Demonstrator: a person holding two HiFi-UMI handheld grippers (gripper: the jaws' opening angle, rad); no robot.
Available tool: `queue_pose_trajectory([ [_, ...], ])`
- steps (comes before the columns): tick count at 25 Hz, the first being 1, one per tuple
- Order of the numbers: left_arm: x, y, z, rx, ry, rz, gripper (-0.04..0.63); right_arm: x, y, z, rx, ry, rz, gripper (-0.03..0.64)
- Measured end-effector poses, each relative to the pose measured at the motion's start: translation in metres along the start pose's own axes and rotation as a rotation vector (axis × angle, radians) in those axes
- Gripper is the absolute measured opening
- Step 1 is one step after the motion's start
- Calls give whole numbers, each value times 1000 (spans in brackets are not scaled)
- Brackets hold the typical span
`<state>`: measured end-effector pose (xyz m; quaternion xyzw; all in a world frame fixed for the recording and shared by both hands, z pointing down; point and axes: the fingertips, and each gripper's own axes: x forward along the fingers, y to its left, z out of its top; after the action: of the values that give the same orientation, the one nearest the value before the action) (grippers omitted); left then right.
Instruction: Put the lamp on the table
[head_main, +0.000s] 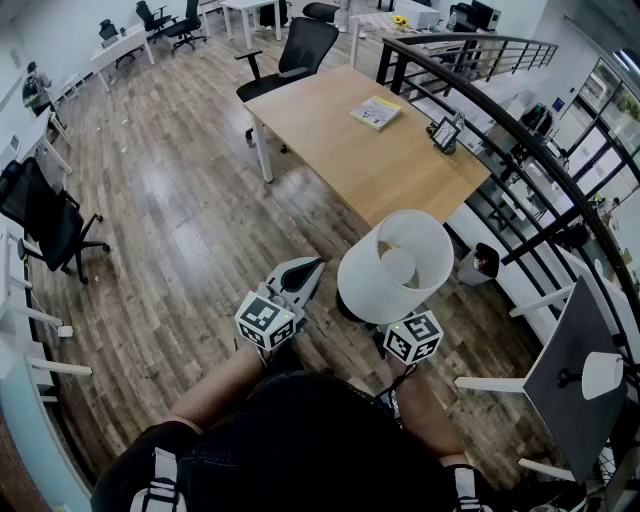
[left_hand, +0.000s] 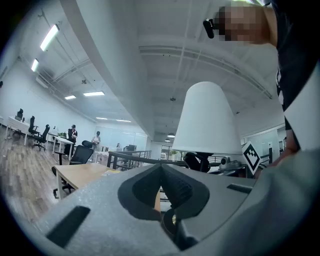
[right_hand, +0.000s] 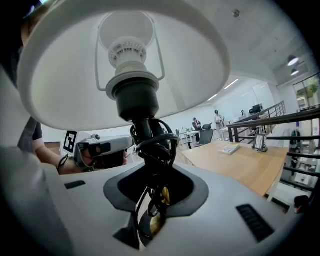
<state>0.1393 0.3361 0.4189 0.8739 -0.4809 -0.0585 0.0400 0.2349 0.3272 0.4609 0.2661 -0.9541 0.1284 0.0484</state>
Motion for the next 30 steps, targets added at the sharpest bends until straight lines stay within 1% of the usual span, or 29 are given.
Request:
queue_pose_trajectory([
  [5,5,1,3,7,-5,2,9,1,-3,3,-1,0,2,98],
  [11,5,9,2,-7,-3,0,9,8,-3,5,-2,1,5,98],
  [17,8,28,1,-21,-11,-12,9,27,-3,5,-2,12,-3,98],
  [20,11,47,1,-26,-18,-15,9,43,-5,5,-4,21,-10,98],
  [24,14,87,3,-43,-33,-10,9,73,-8,7,0,21,-28,98],
  [30,34,146,14,-58,-48,-67,9,132,-20,21,3,19,-66,98],
])
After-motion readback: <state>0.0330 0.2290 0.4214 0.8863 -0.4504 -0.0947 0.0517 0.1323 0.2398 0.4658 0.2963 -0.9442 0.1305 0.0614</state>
